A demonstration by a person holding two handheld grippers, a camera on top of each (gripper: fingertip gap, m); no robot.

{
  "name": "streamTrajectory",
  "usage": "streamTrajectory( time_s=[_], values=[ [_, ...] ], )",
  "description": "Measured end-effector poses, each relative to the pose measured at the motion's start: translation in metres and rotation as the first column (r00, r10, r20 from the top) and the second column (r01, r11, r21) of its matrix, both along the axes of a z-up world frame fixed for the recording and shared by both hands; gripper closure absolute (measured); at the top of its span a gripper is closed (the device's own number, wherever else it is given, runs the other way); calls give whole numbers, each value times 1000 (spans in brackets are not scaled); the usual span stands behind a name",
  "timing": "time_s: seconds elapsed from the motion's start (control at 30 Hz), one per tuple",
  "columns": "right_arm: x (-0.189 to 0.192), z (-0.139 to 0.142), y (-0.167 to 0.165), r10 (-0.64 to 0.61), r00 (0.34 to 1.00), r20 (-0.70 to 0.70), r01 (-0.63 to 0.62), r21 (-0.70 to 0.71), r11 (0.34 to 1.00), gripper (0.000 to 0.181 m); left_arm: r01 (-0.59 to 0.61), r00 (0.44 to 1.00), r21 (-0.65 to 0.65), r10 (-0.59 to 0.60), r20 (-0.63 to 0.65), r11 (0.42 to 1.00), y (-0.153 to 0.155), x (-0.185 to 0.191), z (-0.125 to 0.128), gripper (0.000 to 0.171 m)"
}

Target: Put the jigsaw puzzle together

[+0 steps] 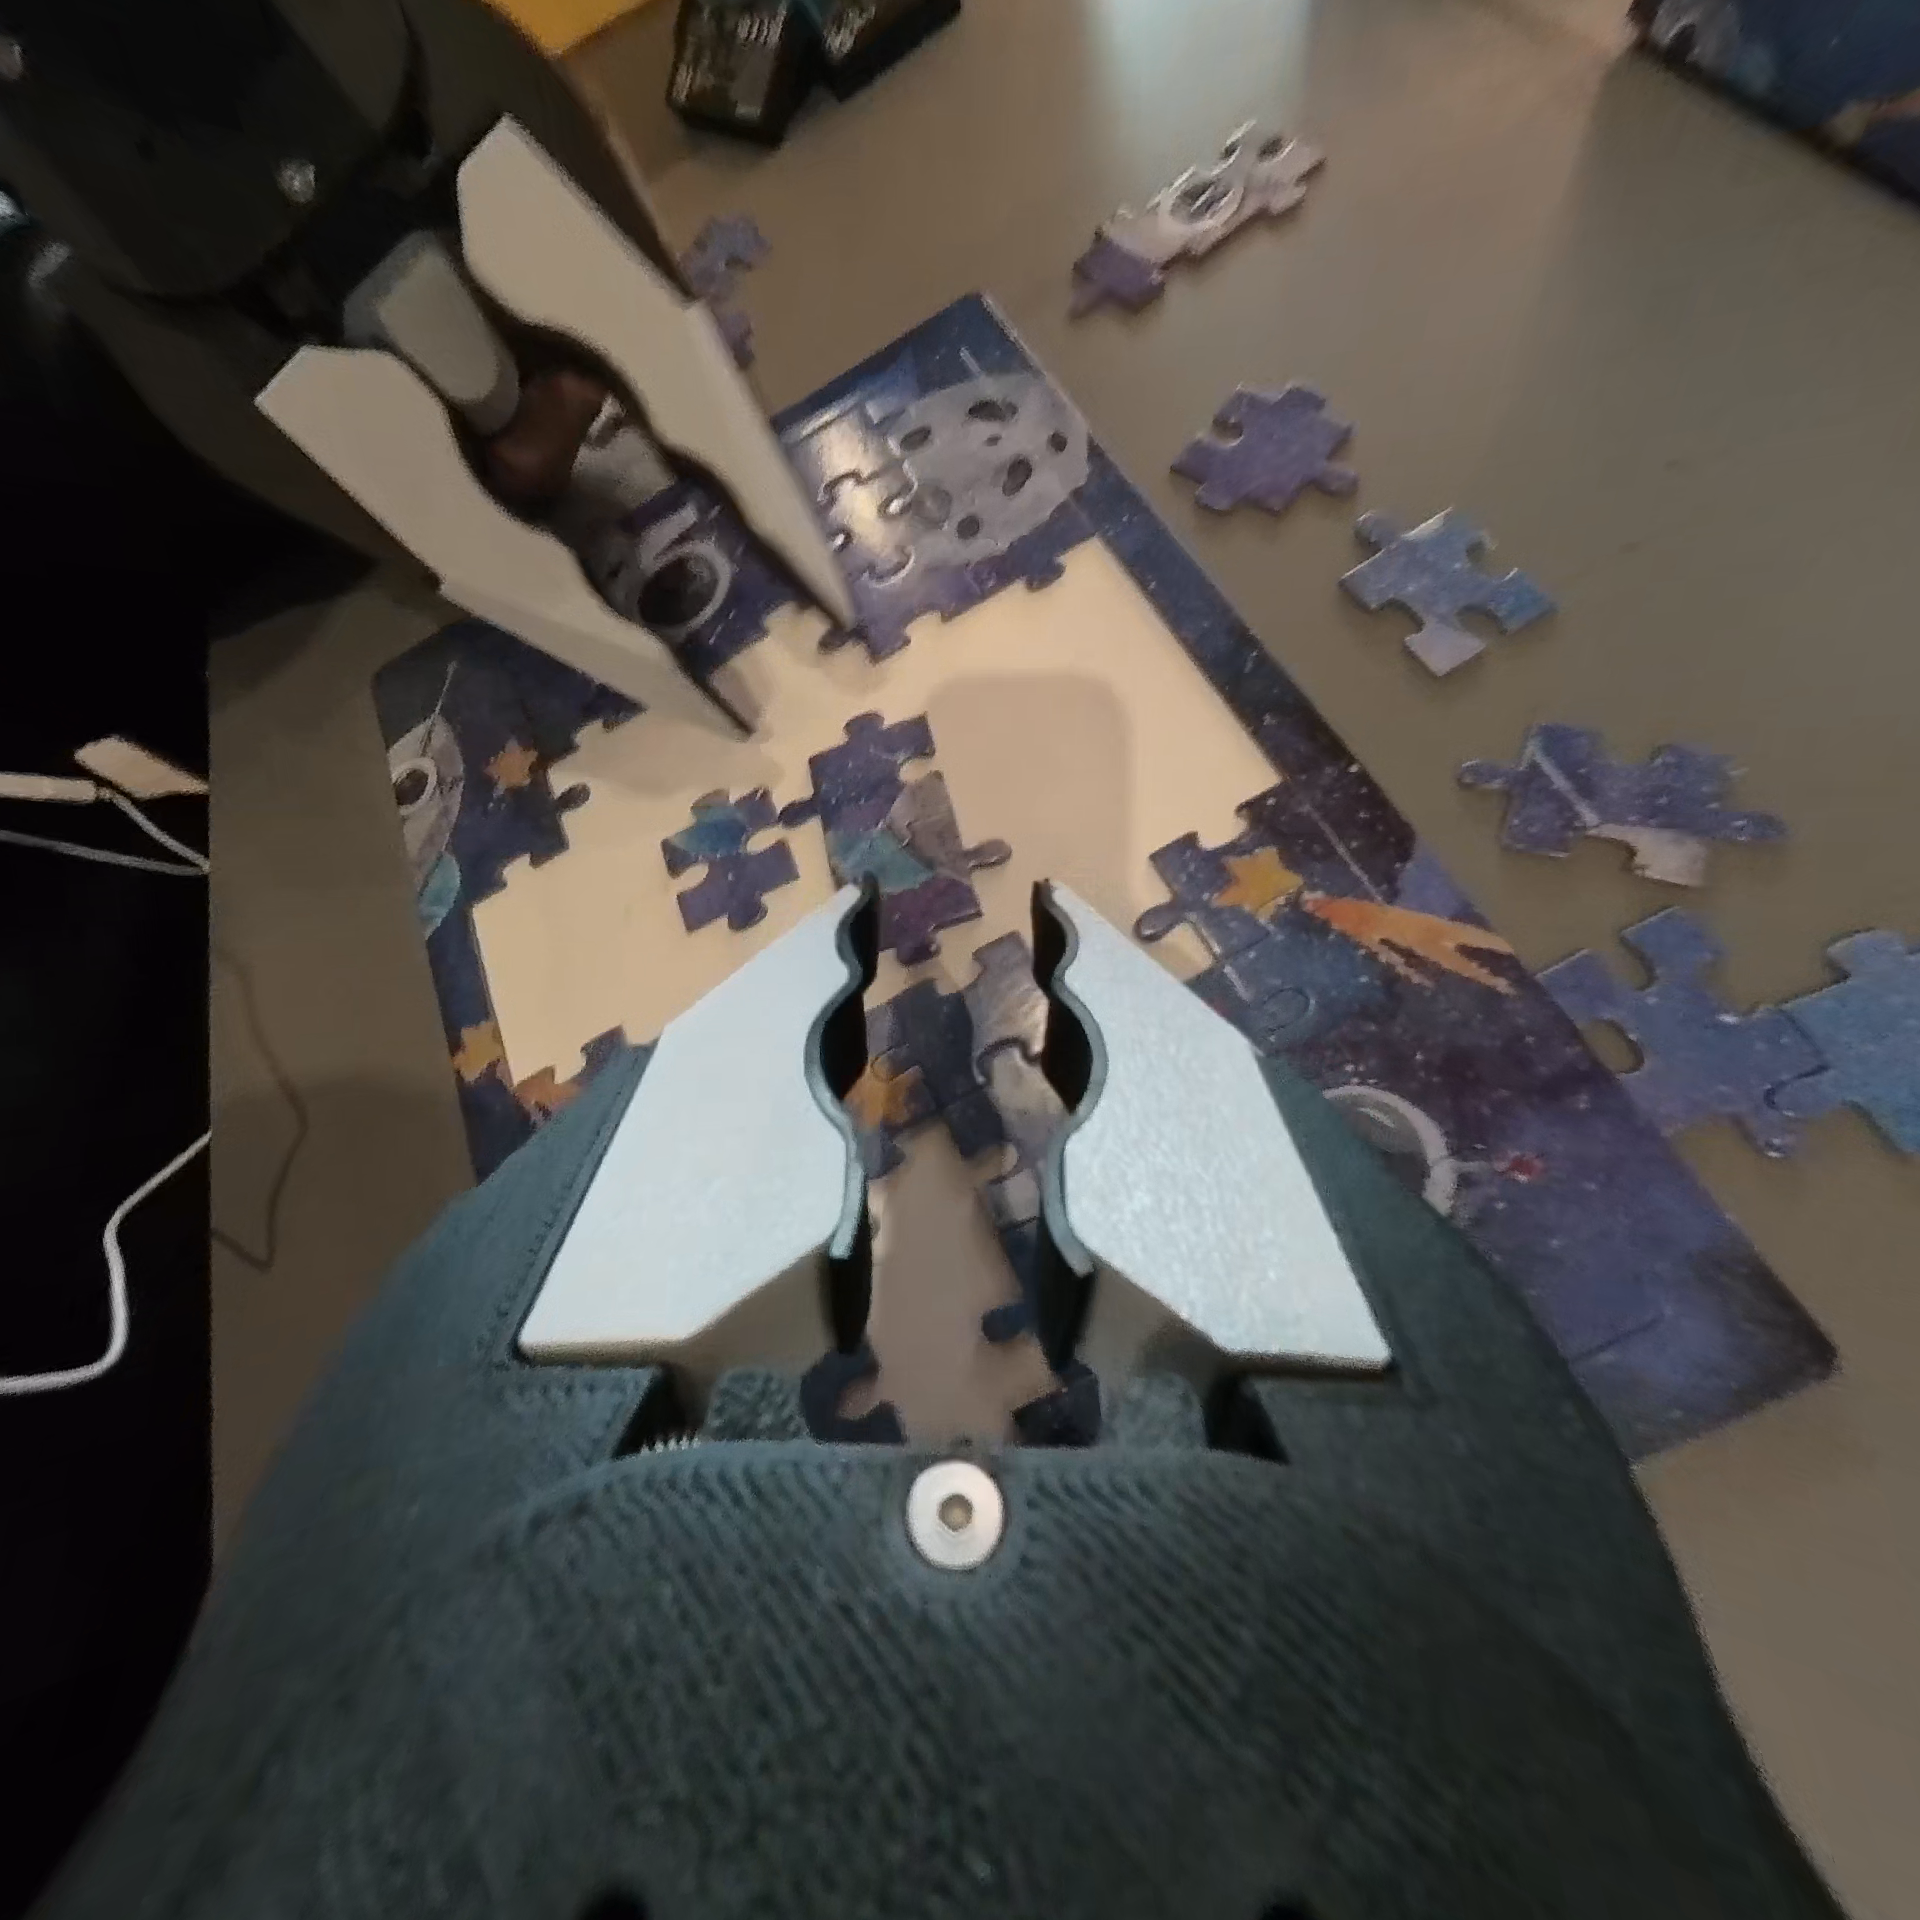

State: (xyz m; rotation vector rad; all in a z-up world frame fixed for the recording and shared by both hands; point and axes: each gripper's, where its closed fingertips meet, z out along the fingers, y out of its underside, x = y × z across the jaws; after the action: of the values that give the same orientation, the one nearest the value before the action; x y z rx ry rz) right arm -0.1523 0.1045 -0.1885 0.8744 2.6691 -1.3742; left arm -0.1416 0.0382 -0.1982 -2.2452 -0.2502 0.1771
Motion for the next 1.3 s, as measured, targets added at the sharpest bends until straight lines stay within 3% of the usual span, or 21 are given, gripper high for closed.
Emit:
streamTrajectory(
  time_s=[0.17, 0.37, 0.6, 0.9, 1.3],
  values=[
    [12, -9, -7, 76, 996, 37, -77, 29, 997, 154, 62, 998, -43, -62, 2, 997, 16, -4, 2, 131],
    [15, -16, -9, 107, 994, 32, -109, 60, 992, 157, 114, 993, -138, -109, 42, 984, 23, -9, -14, 125],
    [12, -21, -12, 137, 987, -87, -121, 161, 979, 168, 129, 988, -119, -118, 96, 984, 17, -1, -15, 136],
    [8, -20, -24, 135, 977, -168, -103, 183, 978, 168, 131, 979, -27, -125, 158, 991, 7, 3, -5, 143],
    [9, -19, -30, 137, 972, -189, -101, 187, 977, 166, 124, 977, -26, -118, 179, 992, 1, -2, -9, 144]
  ],
)
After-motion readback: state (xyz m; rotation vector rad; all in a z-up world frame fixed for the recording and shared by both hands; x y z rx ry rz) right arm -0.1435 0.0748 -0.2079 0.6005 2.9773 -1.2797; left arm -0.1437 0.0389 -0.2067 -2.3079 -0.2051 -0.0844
